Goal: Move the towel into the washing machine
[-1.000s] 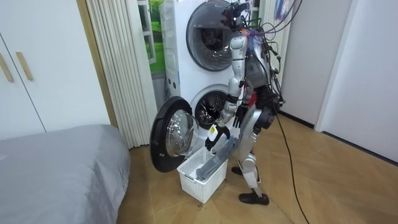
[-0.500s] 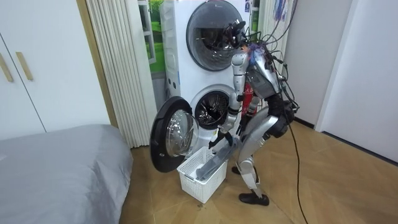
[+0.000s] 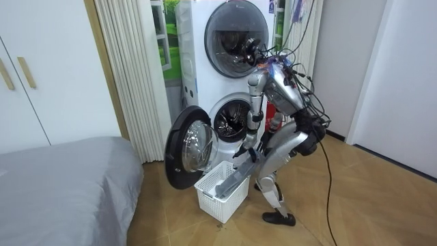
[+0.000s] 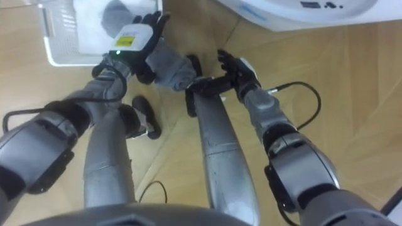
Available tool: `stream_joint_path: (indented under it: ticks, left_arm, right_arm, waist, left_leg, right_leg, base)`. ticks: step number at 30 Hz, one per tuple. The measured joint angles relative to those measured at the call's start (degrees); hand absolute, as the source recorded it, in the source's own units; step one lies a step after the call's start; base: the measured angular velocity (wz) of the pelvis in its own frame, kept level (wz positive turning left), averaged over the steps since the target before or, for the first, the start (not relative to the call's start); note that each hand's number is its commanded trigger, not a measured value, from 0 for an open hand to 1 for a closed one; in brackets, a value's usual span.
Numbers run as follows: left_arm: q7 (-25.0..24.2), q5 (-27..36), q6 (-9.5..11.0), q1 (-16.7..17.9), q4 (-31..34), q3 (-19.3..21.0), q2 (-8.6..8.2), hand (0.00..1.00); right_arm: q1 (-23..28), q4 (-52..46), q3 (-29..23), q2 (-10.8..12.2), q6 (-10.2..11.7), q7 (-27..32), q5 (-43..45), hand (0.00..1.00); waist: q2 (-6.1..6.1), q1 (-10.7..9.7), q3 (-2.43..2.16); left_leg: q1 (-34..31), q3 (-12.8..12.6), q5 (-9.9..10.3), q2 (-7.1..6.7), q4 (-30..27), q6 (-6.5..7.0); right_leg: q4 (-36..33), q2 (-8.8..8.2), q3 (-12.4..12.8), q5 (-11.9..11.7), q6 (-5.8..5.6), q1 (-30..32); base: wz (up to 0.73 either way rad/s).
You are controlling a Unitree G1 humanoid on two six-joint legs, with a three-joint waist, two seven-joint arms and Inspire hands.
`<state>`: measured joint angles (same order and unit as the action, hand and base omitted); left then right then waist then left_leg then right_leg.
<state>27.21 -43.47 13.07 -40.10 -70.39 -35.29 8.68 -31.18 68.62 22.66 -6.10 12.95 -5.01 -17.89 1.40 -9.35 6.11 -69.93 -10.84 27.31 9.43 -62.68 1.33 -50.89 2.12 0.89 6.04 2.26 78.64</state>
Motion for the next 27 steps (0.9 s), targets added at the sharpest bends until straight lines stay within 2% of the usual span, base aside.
stream_joint_path:
  ticks: [3,7,10,16,18,19,20,21,27]
  left_arm:
    - [0.6,0.0,0.0,-0.7,0.0,-2.0,0.75,0.0]
    - [0.6,-0.6,0.0,-1.8,0.0,-3.5,0.84,0.0]
    - [-1.3,-1.1,-0.1,-2.2,0.1,-4.2,0.96,0.0]
    - [-10.3,2.5,-0.7,-2.3,-0.1,-5.9,1.1,0.0]
    - [-14.4,5.1,-1.4,-2.5,-0.8,-8.1,1.16,0.0]
    - [-15.3,5.8,-1.5,-2.7,-1.0,-8.2,1.22,0.36]
    - [-16.6,6.4,-1.6,-3.1,-1.4,-8.2,1.53,0.65]
    - [-17.6,7.1,-2.0,-3.3,-1.8,-8.2,1.65,1.0]
    - [-19.3,8.0,-3.2,-4.6,-1.3,-8.2,1.5,1.0]
  right_arm:
    - [-1.1,-0.1,0.9,0.1,0.1,0.2,-0.4,0.0]
    - [-2.5,0.1,1.3,0.1,0.2,-0.1,-1.9,0.0]
    - [-3.0,-0.2,1.5,0.2,0.1,-0.3,-2.4,0.0]
    - [-3.7,0.4,3.1,1.8,0.0,-2.1,-1.8,0.0]
    - [-4.0,0.7,3.7,2.0,0.0,-2.1,-1.8,0.0]
    - [-4.2,0.7,3.7,2.1,0.0,-2.0,-1.8,0.0]
    - [-4.6,0.8,3.7,2.6,0.0,-2.0,-1.7,0.0]
    - [-5.0,1.3,3.6,3.1,-0.1,-1.9,-1.5,0.0]
    - [-5.0,1.6,3.6,3.9,0.0,-1.8,-0.5,0.0]
  waist:
    - [0.16,-0.5,0.09]
    - [0.34,-0.9,0.2]
    - [0.69,-0.9,0.34]
    - [0.81,-1.4,0.36]
    - [1.17,-1.6,0.53]
    - [1.41,-1.8,0.62]
    - [1.91,-2.2,0.73]
    - [2.34,-2.7,0.67]
    - [2.72,-2.9,0.46]
  left_leg:
    - [-1.5,0.3,0.0,0.01,-0.1,-0.08]
    - [-3.8,1.4,0.6,-0.14,-1.4,-0.08]
    - [-4.7,1.8,1.2,-0.2,-2.6,0.0]
    - [-5.3,2.2,1.7,-0.14,-3.1,0.19]
    - [-5.3,2.2,1.6,-0.21,-3.0,0.2]
    - [-5.3,2.2,1.6,-0.21,-3.0,0.21]
    - [-5.3,2.2,1.6,-0.22,-3.0,0.21]
    - [-5.3,2.2,1.6,-0.19,-2.9,0.23]
    - [-5.2,2.2,1.6,-0.4,-2.6,0.33]
  right_leg:
    - [0.0,-0.01,-0.2,0.0,0.08,1.4]
    - [-0.7,0.15,-0.7,0.1,0.19,3.2]
    - [-1.8,0.55,-0.9,0.5,0.1,4.1]
    - [-1.7,0.61,-1.0,0.6,-0.05,4.5]
    - [-1.8,0.16,-0.9,0.7,-0.08,4.5]
    - [-1.8,0.08,-1.0,0.7,-0.08,4.5]
    - [-1.8,-0.06,-1.0,0.7,-0.03,4.5]
    - [-1.8,-0.13,-1.0,0.8,0.01,4.5]
    - [-1.5,-0.27,-1.0,0.9,-0.13,4.4]
  base:
    - [0.0]
    - [-0.06]
    - [-0.08]
    - [-0.03]
    - [0.0]
    - [0.03]
    - [0.04]
    - [0.03]
    - [0.0]
